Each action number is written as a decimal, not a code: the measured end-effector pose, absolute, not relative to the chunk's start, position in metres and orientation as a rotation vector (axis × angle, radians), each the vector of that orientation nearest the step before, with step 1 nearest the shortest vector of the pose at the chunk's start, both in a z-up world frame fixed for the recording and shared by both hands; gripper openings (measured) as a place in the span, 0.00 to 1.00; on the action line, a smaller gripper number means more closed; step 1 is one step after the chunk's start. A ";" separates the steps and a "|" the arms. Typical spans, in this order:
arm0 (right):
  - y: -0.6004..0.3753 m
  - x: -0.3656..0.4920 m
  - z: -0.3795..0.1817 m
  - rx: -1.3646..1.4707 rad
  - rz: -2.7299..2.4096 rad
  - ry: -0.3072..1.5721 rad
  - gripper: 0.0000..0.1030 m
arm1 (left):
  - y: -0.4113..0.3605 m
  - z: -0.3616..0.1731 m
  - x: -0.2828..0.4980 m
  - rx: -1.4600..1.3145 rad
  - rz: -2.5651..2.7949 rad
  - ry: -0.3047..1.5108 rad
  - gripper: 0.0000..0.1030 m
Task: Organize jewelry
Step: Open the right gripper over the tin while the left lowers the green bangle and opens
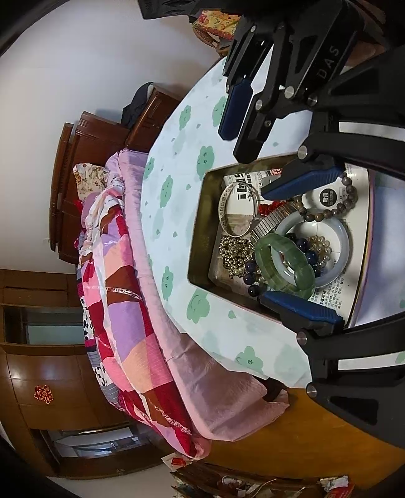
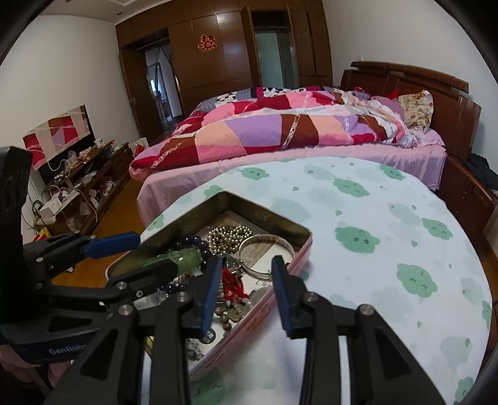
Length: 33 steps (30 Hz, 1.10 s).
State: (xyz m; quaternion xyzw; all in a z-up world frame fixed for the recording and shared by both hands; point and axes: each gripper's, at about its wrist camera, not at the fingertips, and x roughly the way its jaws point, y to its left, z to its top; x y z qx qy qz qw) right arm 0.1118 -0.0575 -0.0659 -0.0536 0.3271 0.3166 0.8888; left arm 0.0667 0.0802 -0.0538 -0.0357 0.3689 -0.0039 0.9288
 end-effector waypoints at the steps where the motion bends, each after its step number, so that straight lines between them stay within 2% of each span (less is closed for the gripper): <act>1: -0.060 0.110 -0.064 -0.106 0.654 0.674 0.41 | 0.080 -0.052 0.065 -0.071 -0.006 0.752 0.61; 5: -0.068 0.104 -0.057 -0.086 0.650 0.662 0.52 | 0.078 -0.047 0.059 -0.064 0.008 0.744 0.62; 11: -0.075 0.088 -0.045 -0.090 0.626 0.627 0.61 | 0.079 -0.032 0.046 -0.072 0.036 0.696 0.63; 22: -0.095 0.082 -0.026 -0.050 0.529 0.544 0.69 | 0.088 -0.004 0.029 -0.101 0.071 0.605 0.68; 33: -0.096 0.072 -0.022 -0.054 0.520 0.517 0.75 | 0.092 0.002 0.028 -0.102 0.085 0.588 0.69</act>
